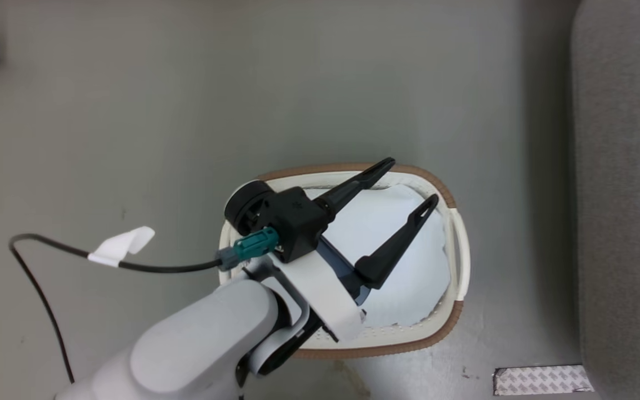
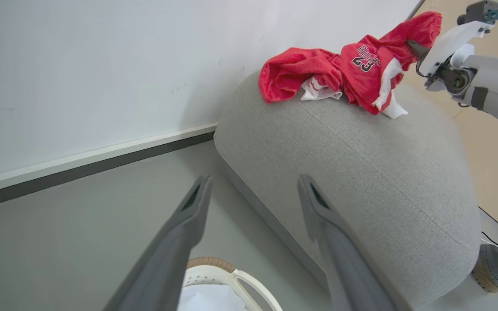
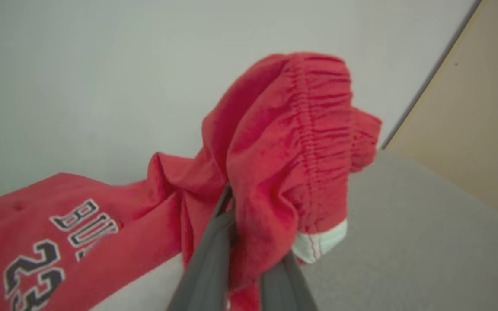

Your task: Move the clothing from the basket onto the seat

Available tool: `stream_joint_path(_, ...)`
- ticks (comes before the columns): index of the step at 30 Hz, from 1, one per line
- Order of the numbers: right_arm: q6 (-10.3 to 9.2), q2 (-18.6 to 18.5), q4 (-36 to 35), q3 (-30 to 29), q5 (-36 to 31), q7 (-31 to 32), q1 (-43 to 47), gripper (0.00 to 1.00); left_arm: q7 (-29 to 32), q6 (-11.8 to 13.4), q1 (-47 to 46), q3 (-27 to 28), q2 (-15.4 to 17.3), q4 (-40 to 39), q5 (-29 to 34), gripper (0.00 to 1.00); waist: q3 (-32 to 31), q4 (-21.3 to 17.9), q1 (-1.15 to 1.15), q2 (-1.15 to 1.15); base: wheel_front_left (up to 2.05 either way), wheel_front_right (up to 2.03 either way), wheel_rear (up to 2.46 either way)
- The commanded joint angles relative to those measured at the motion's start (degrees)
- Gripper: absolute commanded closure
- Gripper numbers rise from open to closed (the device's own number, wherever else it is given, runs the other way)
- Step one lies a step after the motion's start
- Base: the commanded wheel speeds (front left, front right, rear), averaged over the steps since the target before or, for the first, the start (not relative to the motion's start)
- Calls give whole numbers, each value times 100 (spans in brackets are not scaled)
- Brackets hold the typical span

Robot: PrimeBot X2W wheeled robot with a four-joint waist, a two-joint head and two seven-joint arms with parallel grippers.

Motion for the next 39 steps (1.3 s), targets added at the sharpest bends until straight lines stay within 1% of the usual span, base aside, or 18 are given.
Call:
stream_joint_path(1,-14,40,163,-247,-218,-101,63,51,-57,11,83,14,49,17,-5,0,37,66,-2,0,0,0,0)
stream_joint_path(2,-15,86,253,-400,-315,-150,81,0,-79,5,106,13,59,25,-25,0,6,71,-2,0,0,0,0)
stream_joint_path(5,-14,291,340,-742,-583,-238,164,0,-143,45,164,68,112,60,-73,0,-134,45,-2,0,0,0,0)
stream_joint_path(8,-14,507,267,-861,-804,-278,303,0,-185,83,265,108,162,110,-131,0,-351,-33,-2,0,0,0,0)
stream_joint_path(10,-15,634,106,-859,-836,-273,447,0,-230,97,349,133,184,145,-188,0,-541,-94,-2,0,0,0,0)
stream_joint_path(13,-15,983,-201,-754,-764,-271,847,0,-309,131,567,150,202,231,-264,0,-894,-198,-2,0,0,0,0)
stream_joint_path(15,-14,1146,-489,-604,-699,-272,1167,0,-367,146,728,153,209,281,-338,0,-1145,-245,-2,0,0,0,0)
stream_joint_path(18,-15,1377,-1005,-298,-621,-273,1739,0,-482,260,999,212,239,398,-374,0,-1565,-285,-2,0,0,0,0)
stream_joint_path(22,-14,1738,-1901,55,-392,-272,2538,0,-586,468,1467,387,217,517,-503,0,-2109,-243,-2,0,0,0,0)
stream_joint_path(25,-15,1985,-2559,376,-320,-264,3170,0,-633,563,1848,526,212,601,-568,0,-2497,-156,-2,0,0,0,0)
stream_joint_path(31,-14,2431,-3554,934,-337,-263,4307,0,-660,590,2604,875,237,757,-513,0,-3132,107,-2,0,0,0,0)
stream_joint_path(36,-14,2771,-3920,1445,-279,-264,5062,0,-660,540,3257,1339,166,940,-366,0,-3551,344,-2,0,0,0,0)
stream_joint_path(39,-16,2865,-4025,1808,-313,-264,5379,0,-661,488,3608,1723,99,1041,-241,0,-3685,435,-2,0,0,0,0)
